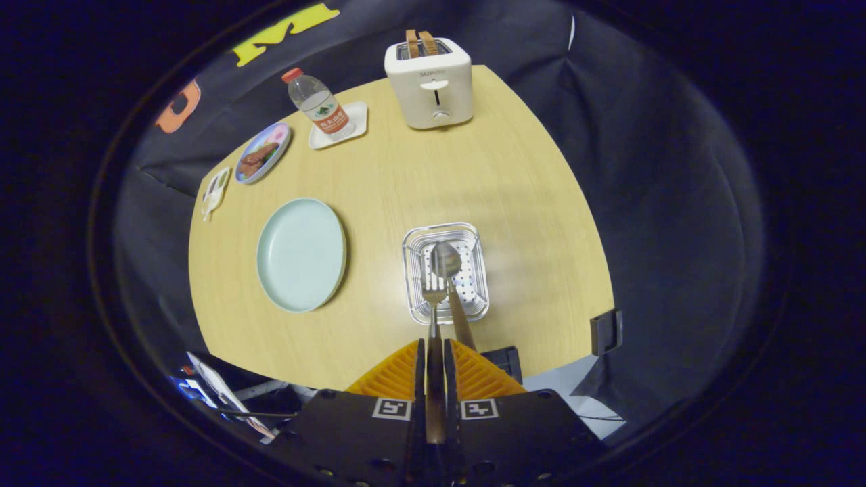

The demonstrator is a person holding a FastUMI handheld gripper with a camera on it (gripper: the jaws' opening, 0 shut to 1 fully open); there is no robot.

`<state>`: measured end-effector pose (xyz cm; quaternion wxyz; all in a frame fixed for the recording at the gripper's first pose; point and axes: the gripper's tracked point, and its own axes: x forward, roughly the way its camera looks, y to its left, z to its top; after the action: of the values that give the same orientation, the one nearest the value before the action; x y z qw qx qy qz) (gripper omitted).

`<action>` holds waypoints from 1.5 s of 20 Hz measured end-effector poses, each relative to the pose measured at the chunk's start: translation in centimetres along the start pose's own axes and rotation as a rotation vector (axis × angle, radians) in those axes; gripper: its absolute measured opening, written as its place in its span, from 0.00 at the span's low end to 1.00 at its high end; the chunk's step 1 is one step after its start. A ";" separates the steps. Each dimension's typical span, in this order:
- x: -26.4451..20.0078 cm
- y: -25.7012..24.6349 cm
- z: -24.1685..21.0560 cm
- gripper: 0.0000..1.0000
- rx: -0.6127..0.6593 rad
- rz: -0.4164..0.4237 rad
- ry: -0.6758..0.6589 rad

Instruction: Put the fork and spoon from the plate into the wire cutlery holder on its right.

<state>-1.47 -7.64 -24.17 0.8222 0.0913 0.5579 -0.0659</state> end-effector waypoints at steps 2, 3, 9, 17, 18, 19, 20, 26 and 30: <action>0.0 0.1 0.7 0.11 -0.003 -0.008 -0.016; -0.3 0.3 1.0 0.12 -0.008 -0.010 -0.020; -0.5 1.6 1.6 0.25 -0.019 0.009 -0.061; -1.0 7.3 1.7 0.38 -0.095 0.050 -0.200; -1.2 8.3 1.6 0.43 -0.115 0.058 -0.222; -1.4 9.5 1.4 0.44 -0.138 0.064 -0.242; -1.6 10.6 1.2 0.51 -0.159 0.069 -0.262; -2.8 17.1 0.5 0.92 -0.232 0.098 -0.351; -5.5 20.3 1.0 0.94 -0.253 0.103 -0.490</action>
<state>1.70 11.90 -17.12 0.9398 -0.0026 0.3407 0.0260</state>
